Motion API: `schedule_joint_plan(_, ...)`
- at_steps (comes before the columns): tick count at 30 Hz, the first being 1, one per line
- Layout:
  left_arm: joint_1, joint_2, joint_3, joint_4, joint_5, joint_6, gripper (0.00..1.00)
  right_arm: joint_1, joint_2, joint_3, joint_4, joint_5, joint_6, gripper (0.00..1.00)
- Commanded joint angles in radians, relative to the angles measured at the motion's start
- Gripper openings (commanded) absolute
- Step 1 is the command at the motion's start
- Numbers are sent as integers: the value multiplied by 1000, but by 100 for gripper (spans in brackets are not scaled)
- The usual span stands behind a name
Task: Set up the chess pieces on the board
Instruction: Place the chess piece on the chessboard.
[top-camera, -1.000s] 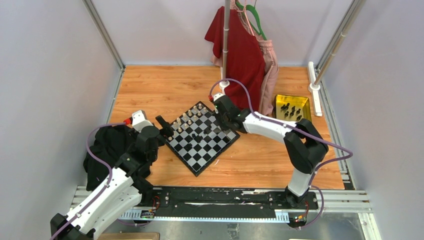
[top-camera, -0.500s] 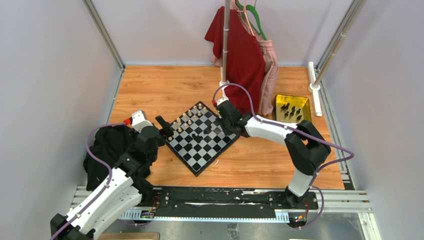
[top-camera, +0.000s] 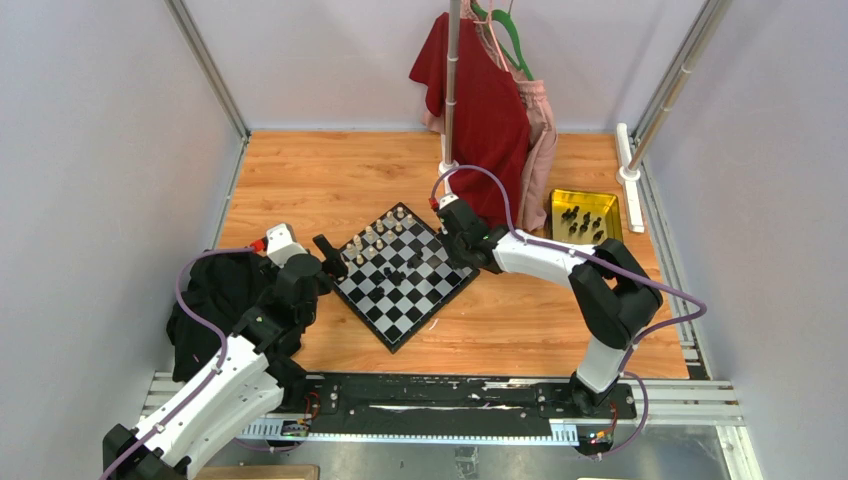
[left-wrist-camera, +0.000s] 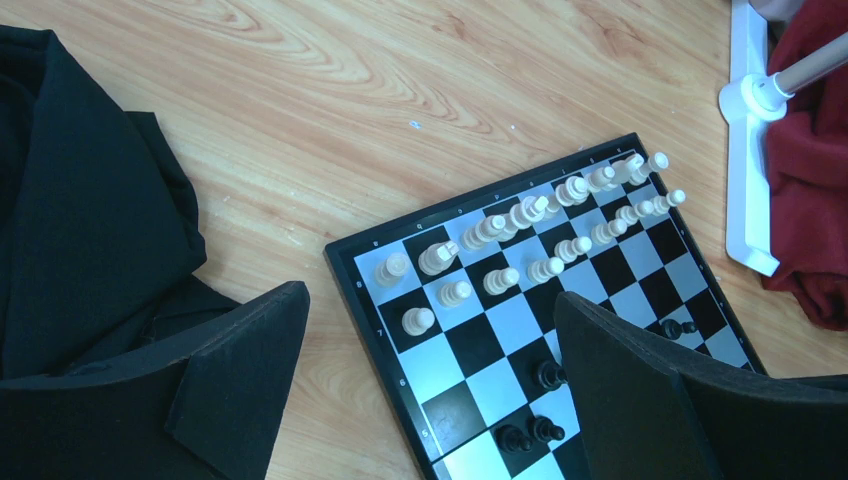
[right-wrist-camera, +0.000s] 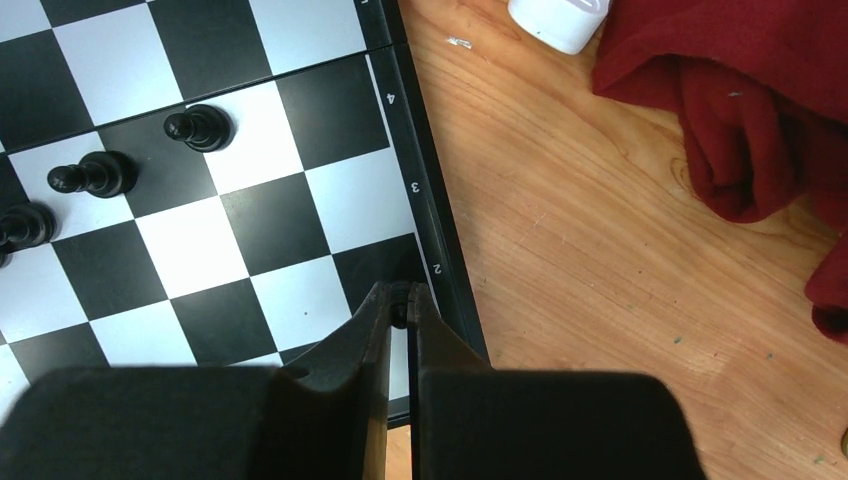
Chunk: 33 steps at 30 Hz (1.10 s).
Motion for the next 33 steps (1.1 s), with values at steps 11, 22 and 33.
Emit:
schedule_joint_plan(11,-6,1,-10,22,-18,-22,100,-19,33,4,37,-36,4,10)
schedule_joint_plan(22,-7,2,-12,21,-14,-20,100,-17,24,18,13,-14,-9,36)
schedule_joint_plan(33,-6,-10,-11,13,-15,-21,100,-1,-1,89,-17,-27,-78,39)
